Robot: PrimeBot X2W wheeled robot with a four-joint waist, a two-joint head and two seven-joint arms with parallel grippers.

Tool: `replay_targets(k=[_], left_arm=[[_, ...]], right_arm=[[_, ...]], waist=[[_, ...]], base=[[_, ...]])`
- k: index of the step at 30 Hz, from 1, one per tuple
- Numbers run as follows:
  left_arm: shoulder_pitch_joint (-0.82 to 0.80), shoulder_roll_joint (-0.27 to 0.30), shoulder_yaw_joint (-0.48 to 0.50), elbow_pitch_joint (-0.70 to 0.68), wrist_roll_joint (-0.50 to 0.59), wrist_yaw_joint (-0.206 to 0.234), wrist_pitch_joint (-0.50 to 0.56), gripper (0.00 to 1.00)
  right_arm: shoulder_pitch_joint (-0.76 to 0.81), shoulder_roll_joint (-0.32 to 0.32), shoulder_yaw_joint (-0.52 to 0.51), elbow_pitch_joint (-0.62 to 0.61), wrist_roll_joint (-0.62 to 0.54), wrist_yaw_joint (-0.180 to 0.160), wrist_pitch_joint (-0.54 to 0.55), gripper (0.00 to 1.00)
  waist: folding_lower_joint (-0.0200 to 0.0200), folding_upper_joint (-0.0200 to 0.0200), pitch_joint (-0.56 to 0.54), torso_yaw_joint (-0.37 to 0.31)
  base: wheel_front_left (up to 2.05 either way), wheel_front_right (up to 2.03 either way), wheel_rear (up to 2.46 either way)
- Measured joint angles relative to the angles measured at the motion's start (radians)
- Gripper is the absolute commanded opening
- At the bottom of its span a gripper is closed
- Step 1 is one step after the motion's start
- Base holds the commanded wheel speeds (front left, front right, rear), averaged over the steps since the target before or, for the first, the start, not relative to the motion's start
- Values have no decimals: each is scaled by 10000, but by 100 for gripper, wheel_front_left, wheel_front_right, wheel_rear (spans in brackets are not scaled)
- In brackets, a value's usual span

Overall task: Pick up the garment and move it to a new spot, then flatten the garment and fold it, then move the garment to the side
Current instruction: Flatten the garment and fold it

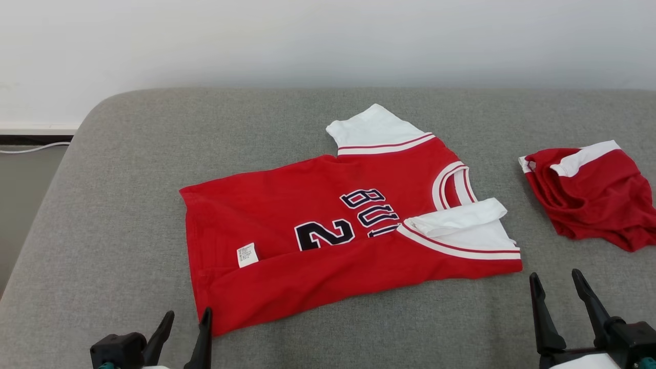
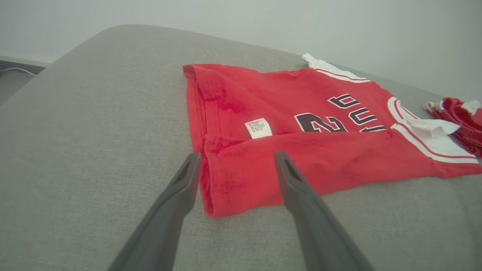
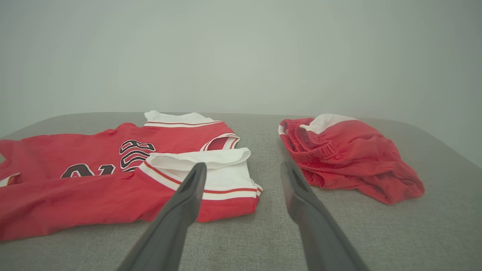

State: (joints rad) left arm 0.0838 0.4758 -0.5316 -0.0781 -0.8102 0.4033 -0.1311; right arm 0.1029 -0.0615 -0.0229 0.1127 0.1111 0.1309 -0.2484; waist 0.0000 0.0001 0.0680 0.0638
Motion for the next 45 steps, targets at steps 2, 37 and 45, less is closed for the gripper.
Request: replay_targets(k=[2,37,45], left_arm=[[-8,-138,0,372,-176,-263,-2,100],[-2651,-1390,426,4721,-1942,-3689,-585,100],[-2985,-1429,387,4784,-1919,-3939,-642,76]], right_arm=[[-179,-12,12,188,79,0,0,100],[-2763,-188,681,2924,1066,0,0,100],[-3390,-224,974,3733,1620,0,0,57]], waist=[[0,0,135,-14],[0,0,2235,-234],[0,0,2522,-88]], base=[[0,0,0],[0,0,0],[0,0,0]])
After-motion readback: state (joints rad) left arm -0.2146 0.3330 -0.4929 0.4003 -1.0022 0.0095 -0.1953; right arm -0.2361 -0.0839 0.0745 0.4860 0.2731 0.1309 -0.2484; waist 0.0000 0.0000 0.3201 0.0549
